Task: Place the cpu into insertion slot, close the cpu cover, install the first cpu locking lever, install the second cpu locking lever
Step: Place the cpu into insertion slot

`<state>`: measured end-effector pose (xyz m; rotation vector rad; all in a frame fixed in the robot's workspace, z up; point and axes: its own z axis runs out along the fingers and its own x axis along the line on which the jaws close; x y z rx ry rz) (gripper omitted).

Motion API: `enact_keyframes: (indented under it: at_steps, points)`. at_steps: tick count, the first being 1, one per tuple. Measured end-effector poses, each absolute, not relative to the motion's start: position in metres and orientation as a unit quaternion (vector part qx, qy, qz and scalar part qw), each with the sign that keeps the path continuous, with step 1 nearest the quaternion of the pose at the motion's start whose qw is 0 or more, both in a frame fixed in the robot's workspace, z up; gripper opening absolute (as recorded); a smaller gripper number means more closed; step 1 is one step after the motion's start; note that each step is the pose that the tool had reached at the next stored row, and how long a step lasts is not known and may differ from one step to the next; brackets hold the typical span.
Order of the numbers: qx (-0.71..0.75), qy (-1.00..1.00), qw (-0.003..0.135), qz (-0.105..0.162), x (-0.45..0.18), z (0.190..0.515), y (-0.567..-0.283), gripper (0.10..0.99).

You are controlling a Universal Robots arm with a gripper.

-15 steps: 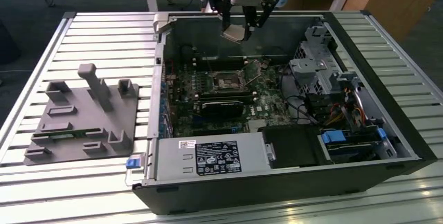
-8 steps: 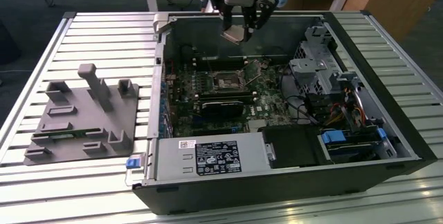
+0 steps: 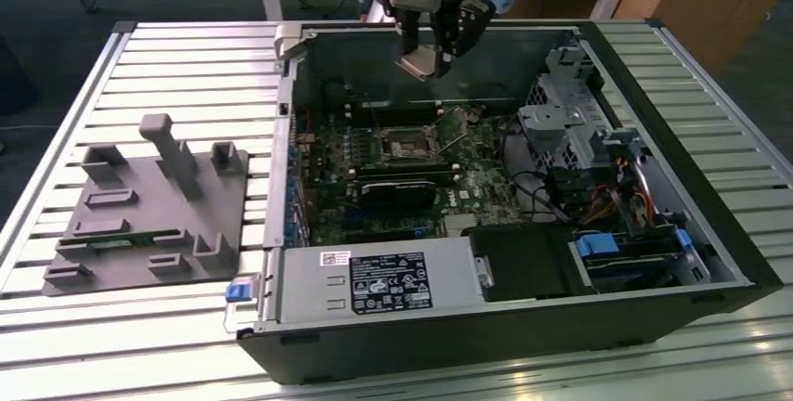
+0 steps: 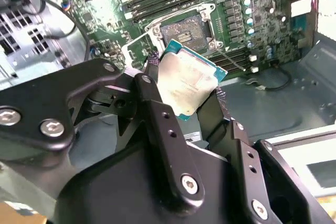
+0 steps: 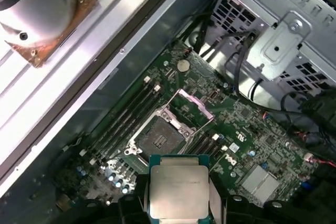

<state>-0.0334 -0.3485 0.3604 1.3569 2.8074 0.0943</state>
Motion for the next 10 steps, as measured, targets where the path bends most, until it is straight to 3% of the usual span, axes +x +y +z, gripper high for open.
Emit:
enact_keyframes:
  at_steps: [10]
  points:
    - [0.516, 0.856, 0.015, 0.027, -0.0334, 0.3569, -0.3485, 0.541]
